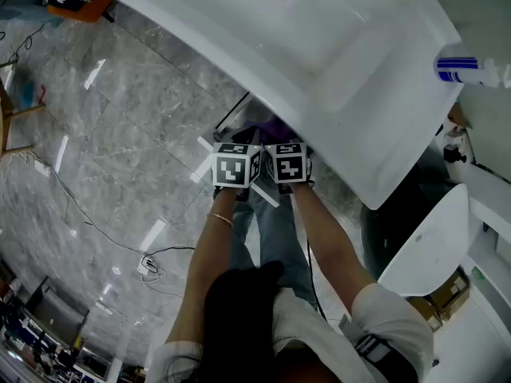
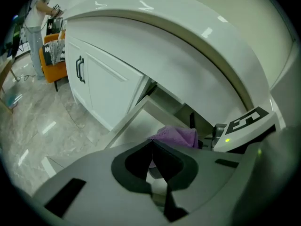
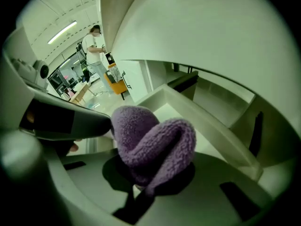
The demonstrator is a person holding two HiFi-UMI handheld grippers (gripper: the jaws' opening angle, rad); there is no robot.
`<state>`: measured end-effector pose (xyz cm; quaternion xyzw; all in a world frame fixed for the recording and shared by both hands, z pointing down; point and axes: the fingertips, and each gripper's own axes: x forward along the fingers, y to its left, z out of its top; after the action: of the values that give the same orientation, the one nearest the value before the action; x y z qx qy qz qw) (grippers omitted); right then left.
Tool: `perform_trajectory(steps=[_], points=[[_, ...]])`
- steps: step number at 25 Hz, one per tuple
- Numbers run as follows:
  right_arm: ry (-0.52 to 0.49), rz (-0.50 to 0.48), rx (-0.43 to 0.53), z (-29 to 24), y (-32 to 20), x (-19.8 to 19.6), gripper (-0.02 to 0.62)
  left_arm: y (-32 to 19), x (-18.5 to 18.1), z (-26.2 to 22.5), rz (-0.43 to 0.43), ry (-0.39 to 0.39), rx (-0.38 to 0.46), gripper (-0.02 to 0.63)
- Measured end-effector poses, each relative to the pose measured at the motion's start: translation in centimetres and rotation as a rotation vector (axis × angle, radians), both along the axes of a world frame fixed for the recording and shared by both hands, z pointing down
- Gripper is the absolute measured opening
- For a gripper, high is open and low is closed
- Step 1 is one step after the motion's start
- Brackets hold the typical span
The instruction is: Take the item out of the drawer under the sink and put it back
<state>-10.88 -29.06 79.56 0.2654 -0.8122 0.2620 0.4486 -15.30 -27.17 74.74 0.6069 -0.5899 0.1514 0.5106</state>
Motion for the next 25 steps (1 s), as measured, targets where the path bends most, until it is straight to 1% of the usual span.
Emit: perform_trajectory(steps=[6, 10, 12, 14, 17, 19, 22, 25], points=[[-0.015, 0.016, -0.037, 0.9, -0.5, -0.3, 0.049, -0.9, 0.5, 1.0, 0.051, -0.011, -0.012, 0.006], [-0.037, 0.012, -0.05, 0.8, -0.6, -0.5, 0.065, -0.9, 0.3, 1.3, 0.014, 0.037, -0.033, 0.006], [-0.051, 0.016, -0.074, 0.9, -0.3, -0.5, 0.102, -0.9, 0.2, 1.3, 0.005, 0.049, -0.034, 0.006], [-0.068, 0.018, -0.105, 1.2, 0.1, -0.6, 0.169, -1.0, 0.2, 1.3, -0.003, 0.065, -0.029, 0.006], [-0.082, 0.011, -0.119, 1.2, 0.4, -0.8, 0.22, -0.9, 0.2, 1.2, -0.01, 0.075, -0.03, 0.006], [-0.074, 0.007, -0.111, 0.8, 0.3, -0.7, 0.247, -0.7, 0.2, 1.0, -0.007, 0.07, -0.031, 0.006], [-0.064, 0.014, -0.106, 0.4, 0.2, -0.4, 0.27, -0.4, 0.2, 0.6, -0.001, 0.063, -0.028, 0.006], [-0.038, 0.032, -0.131, 0.0, 0.7, 0.0, 0.29, -0.1, -0.3, 0.1, -0.015, 0.055, -0.022, 0.006]])
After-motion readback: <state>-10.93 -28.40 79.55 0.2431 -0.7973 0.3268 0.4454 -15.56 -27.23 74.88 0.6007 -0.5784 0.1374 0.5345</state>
